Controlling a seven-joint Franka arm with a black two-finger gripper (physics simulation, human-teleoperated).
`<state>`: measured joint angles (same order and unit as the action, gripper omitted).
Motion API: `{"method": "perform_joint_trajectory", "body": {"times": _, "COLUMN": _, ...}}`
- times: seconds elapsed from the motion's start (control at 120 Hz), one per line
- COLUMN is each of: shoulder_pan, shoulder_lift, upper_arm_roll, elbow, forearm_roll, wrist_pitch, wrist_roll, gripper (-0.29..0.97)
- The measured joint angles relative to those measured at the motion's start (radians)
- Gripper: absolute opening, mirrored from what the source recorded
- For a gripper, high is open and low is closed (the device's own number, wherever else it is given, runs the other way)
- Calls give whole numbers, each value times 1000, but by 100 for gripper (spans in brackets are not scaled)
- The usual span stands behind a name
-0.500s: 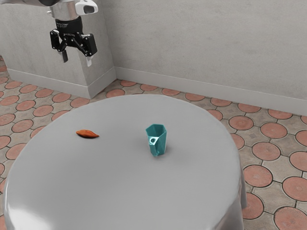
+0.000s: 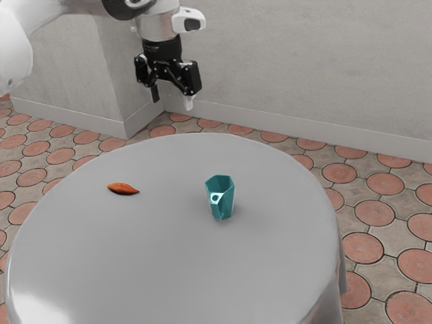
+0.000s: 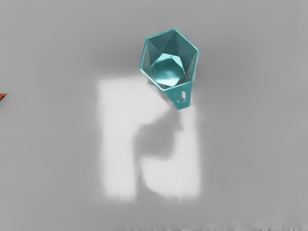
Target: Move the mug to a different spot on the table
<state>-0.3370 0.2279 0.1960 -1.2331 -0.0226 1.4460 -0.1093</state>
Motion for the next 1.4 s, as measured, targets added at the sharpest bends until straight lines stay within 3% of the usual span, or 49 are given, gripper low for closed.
{"method": "perform_joint_trajectory", "body": {"times": 0.133, "shoulder_pan": -35, "shoulder_lift": 47, "upper_arm_roll": -5, "elbow": -29, "forearm_roll": -54, "wrist_pitch": 45, "wrist_roll": -39, "gripper": 68}}
{"method": "perform_joint_trajectory", "body": {"times": 0.2, "shoulder_pan": -61, "shoulder_lift": 19, "upper_arm_roll": -6, "elbow": -137, "forearm_roll": -51, "wrist_pitch": 92, "wrist_roll": -55, "gripper": 68}}
{"method": "perform_joint_trajectory", "body": {"times": 0.35, "shoulder_pan": -97, "shoulder_lift": -44, "upper_arm_roll": -6, "elbow": -393, "forearm_roll": -20, "wrist_pitch": 292, "wrist_roll": -74, "gripper": 68}}
{"method": "perform_joint_trajectory", "body": {"times": 0.642, "shoulder_pan": -98, "shoulder_lift": -49, "upper_arm_roll": -7, "elbow": -685, "forearm_roll": -39, "wrist_pitch": 709, "wrist_roll": -84, "gripper": 68}}
{"method": "perform_joint_trajectory", "body": {"times": 0.933, "shoulder_pan": -90, "shoulder_lift": 35, "upper_arm_roll": -5, "elbow": -737, "forearm_roll": -111, "wrist_pitch": 911, "wrist_roll": -85, "gripper": 68}}
{"method": "perform_joint_trajectory", "body": {"times": 1.4, "shoulder_pan": -68, "shoulder_lift": 145, "upper_arm_roll": 5, "elbow": -737, "forearm_roll": -127, "wrist_pitch": 1087, "wrist_roll": -41, "gripper": 68}}
